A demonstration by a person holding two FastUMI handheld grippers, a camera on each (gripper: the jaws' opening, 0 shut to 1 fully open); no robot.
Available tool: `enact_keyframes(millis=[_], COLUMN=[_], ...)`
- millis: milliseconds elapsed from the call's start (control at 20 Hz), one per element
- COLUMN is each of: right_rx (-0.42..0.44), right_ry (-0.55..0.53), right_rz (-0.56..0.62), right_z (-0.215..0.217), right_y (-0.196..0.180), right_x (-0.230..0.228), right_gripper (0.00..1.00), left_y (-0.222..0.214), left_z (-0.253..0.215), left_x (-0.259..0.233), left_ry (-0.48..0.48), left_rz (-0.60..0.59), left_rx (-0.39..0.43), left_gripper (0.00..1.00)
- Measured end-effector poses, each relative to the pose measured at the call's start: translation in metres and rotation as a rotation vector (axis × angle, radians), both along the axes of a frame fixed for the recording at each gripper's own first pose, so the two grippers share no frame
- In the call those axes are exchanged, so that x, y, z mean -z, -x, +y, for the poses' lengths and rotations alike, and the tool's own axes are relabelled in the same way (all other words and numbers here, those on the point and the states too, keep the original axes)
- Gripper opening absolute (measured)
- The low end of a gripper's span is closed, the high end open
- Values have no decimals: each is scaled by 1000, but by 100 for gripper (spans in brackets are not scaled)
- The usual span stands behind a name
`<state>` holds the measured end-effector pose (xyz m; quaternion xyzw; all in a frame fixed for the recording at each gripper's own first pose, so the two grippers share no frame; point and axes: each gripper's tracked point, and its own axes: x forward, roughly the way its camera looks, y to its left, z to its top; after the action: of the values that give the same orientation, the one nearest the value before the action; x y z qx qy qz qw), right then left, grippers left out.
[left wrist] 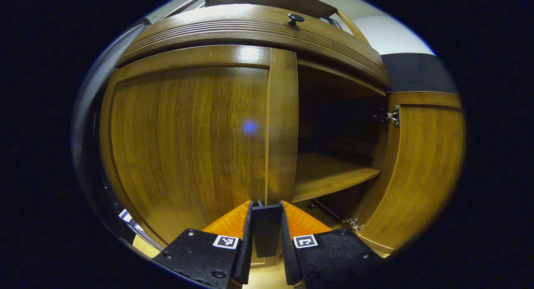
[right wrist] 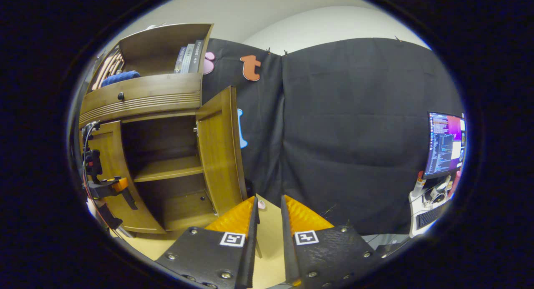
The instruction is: Open the right door of the double-door shoe cabinet with the right hand, and open the left door with the left hand.
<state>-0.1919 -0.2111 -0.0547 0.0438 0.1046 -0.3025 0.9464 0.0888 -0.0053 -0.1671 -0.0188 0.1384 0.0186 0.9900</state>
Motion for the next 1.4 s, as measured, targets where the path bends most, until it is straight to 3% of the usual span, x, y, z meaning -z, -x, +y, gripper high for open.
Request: enact_keyframes(millis=[400, 450, 500, 650, 1400], right_rx=[-19, -23, -29, -58, -154], right_ry=[20, 20, 20, 15, -22], right_rz=[-23, -24, -26, -30, -16], right_z=[10, 11, 13, 12, -29], right_y=[2, 5, 8, 18, 63], right_x=[-19, -20, -20, -17, -26], right_gripper=[29, 33, 29, 29, 29], left_y=[18, 22, 25, 35, 98], left_z=[-3, -3, -3, -3, 3], left_x=[-4, -4, -5, -8, -23], left_ry=[28, 25, 22, 16, 10], left_rz=[-3, -7, -6, -8, -5], left_rx=[19, 21, 22, 19, -120], left_gripper=[34, 30, 29, 30, 28])
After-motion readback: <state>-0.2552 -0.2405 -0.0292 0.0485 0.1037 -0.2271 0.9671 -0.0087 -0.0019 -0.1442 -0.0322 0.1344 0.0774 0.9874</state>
